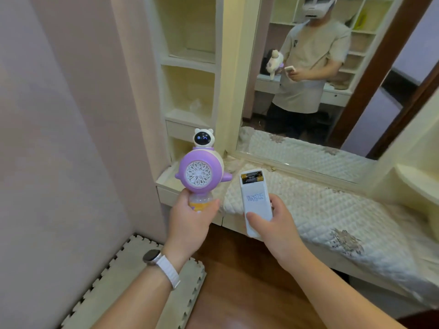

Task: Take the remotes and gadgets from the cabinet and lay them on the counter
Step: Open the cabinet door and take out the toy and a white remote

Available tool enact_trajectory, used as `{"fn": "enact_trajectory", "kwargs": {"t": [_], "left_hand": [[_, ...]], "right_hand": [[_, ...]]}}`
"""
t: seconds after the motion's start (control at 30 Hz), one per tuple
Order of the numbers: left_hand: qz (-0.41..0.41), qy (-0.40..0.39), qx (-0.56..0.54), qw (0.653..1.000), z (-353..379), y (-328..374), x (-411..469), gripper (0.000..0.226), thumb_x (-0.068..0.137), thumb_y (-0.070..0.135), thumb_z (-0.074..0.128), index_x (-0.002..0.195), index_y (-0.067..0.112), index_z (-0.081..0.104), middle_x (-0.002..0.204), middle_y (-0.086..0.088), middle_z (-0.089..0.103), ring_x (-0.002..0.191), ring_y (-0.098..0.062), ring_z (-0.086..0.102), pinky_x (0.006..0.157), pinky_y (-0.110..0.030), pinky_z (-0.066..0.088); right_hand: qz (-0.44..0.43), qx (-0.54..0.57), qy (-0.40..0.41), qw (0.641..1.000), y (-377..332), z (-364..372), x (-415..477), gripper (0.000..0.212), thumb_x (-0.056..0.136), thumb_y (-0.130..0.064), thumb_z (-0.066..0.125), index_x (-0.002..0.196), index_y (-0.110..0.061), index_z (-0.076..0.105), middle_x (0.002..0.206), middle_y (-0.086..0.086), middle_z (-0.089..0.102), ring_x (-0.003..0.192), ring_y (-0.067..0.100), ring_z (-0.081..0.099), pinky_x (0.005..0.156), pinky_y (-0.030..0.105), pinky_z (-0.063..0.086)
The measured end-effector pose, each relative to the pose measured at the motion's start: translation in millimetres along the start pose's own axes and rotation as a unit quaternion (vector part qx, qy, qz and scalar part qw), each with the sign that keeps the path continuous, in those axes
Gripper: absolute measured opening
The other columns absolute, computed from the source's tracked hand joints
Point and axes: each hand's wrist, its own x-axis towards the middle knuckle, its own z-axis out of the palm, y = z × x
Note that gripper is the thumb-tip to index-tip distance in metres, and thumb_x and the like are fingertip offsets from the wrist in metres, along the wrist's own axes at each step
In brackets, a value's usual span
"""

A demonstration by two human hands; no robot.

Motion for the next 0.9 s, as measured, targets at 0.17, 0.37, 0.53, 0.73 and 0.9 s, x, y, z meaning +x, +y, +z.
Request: {"fn": "enact_trajectory", "kwargs": {"t": [0.17, 0.37, 0.53, 0.73, 0.9], "left_hand": [[-0.010, -0.045, 0.020, 0.999, 18.0, -33.0, 60.8, 0.028, 0.077, 0.027, 0.079, 0.099, 0.031, 0.062, 0.089, 0.011, 0.071, 0.080, -0.011, 0.067, 0.072, -0.032, 0.055], [-0.025, -0.088, 0.026, 0.995, 56.6, -51.2, 108.1, 0.027, 0.078, 0.023, 0.079, 0.096, 0.029, 0.060, 0.089, 0.006, 0.070, 0.074, -0.004, 0.065, 0.066, -0.015, 0.049], [-0.036, -0.106, 0.050, 0.992, 92.6, -69.1, 148.3, 0.027, 0.077, 0.023, 0.080, 0.093, 0.029, 0.061, 0.083, 0.007, 0.071, 0.070, -0.008, 0.067, 0.068, -0.027, 0.054], [-0.083, -0.102, 0.092, 0.987, 140.3, -102.5, 200.5, 0.033, 0.068, 0.039, 0.079, 0.095, 0.034, 0.061, 0.079, 0.010, 0.070, 0.072, -0.014, 0.067, 0.070, -0.040, 0.059], [-0.080, -0.097, 0.193, 0.973, 184.2, -114.8, 244.9, 0.030, 0.075, 0.028, 0.079, 0.098, 0.029, 0.059, 0.081, 0.010, 0.068, 0.073, -0.013, 0.065, 0.062, -0.026, 0.046]], "right_hand": [[0.030, -0.015, 0.050, 0.998, 13.4, 7.0, 46.8, 0.039, 0.084, -0.014, 0.069, 0.113, -0.030, 0.048, 0.105, -0.004, 0.064, 0.089, 0.010, 0.065, 0.067, 0.024, 0.056], [0.073, -0.001, 0.088, 0.993, 31.2, -7.9, 87.2, 0.040, 0.085, -0.014, 0.068, 0.107, -0.038, 0.046, 0.105, -0.005, 0.064, 0.093, 0.013, 0.066, 0.073, 0.030, 0.056], [0.097, -0.007, 0.111, 0.989, 52.0, -24.1, 133.3, 0.041, 0.084, -0.012, 0.068, 0.116, -0.028, 0.047, 0.103, -0.004, 0.065, 0.088, 0.012, 0.066, 0.076, 0.035, 0.058], [0.123, 0.009, 0.087, 0.989, 94.1, -42.4, 215.5, 0.040, 0.084, -0.011, 0.066, 0.115, -0.028, 0.047, 0.103, -0.001, 0.063, 0.087, 0.019, 0.067, 0.072, 0.040, 0.059], [0.160, 0.009, 0.043, 0.986, 128.9, -71.1, 289.7, 0.040, 0.086, -0.014, 0.065, 0.118, -0.027, 0.044, 0.103, -0.005, 0.061, 0.086, 0.014, 0.064, 0.068, 0.038, 0.059]]}}
